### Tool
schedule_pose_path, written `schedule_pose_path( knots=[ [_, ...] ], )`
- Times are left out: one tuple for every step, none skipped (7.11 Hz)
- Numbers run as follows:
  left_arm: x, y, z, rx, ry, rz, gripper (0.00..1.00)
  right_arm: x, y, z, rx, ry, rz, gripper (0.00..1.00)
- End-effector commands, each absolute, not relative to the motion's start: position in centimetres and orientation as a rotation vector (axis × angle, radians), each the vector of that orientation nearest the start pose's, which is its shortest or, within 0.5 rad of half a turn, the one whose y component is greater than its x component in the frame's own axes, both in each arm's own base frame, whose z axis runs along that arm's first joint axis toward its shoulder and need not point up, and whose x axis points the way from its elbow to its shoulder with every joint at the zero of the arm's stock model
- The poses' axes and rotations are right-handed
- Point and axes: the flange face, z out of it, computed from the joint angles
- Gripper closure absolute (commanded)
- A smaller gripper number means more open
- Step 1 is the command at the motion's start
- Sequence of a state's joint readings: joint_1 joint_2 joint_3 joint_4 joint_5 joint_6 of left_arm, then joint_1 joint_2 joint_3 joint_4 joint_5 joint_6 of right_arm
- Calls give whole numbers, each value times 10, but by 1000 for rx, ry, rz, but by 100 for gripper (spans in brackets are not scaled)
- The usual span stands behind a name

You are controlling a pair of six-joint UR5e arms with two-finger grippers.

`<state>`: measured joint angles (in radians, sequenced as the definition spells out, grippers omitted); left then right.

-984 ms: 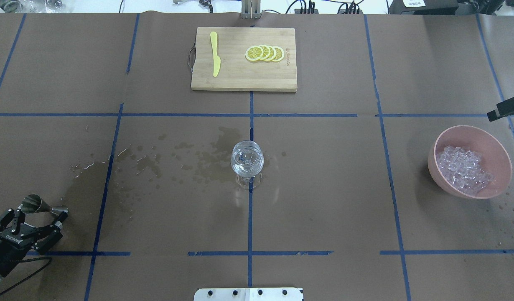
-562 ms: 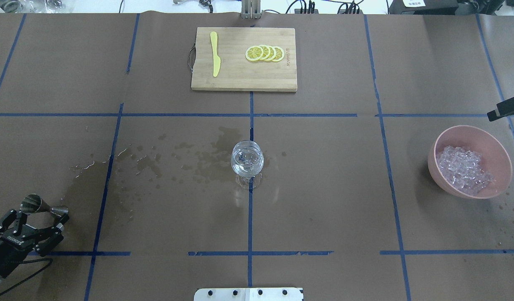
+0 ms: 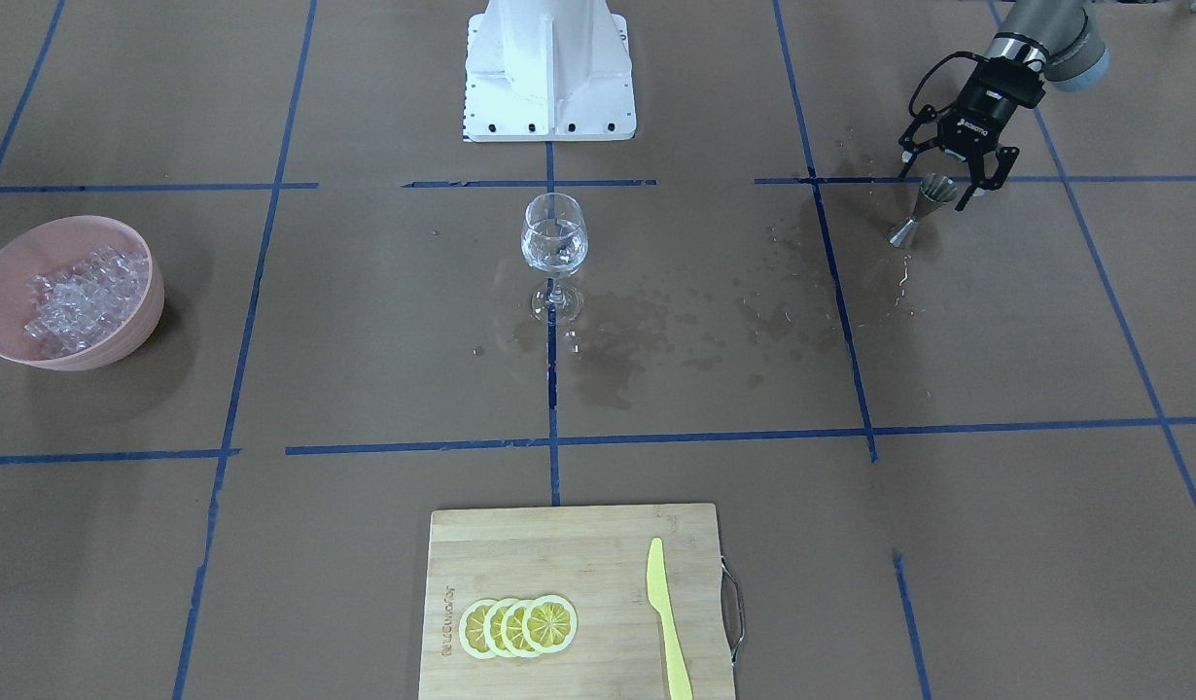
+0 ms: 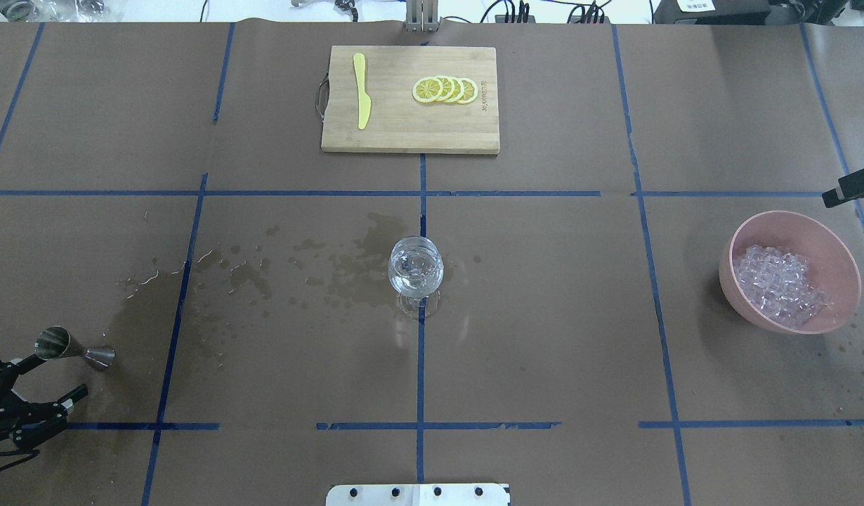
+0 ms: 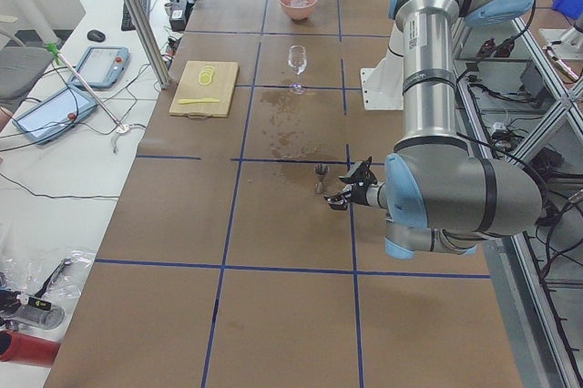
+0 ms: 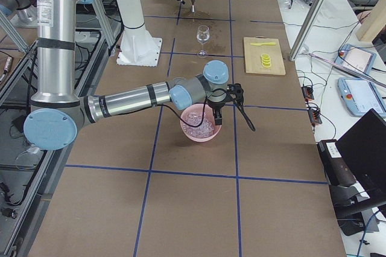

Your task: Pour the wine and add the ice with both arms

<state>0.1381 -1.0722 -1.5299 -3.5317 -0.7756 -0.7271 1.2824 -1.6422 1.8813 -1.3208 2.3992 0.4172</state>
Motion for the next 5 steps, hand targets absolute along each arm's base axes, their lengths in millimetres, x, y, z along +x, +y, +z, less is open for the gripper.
schedule_pose_path(
  knots=[
    [209, -172, 664, 1006, 982, 352, 3, -76, -467, 507, 150, -919, -83, 0],
    [197, -176, 666, 1008, 963, 348, 3, -76, -466, 507, 149, -918, -82, 0],
    [188, -191, 664, 1030, 938, 288, 3, -75, -463, 506, 153, -919, -85, 0],
    [181, -207, 663, 1011, 934, 267, 3, -75, -462, 508, 149, -918, -84, 0],
    [194, -246, 655, 1085, 821, 247, 3, -75, -462, 508, 150, -916, -87, 0]
  ],
)
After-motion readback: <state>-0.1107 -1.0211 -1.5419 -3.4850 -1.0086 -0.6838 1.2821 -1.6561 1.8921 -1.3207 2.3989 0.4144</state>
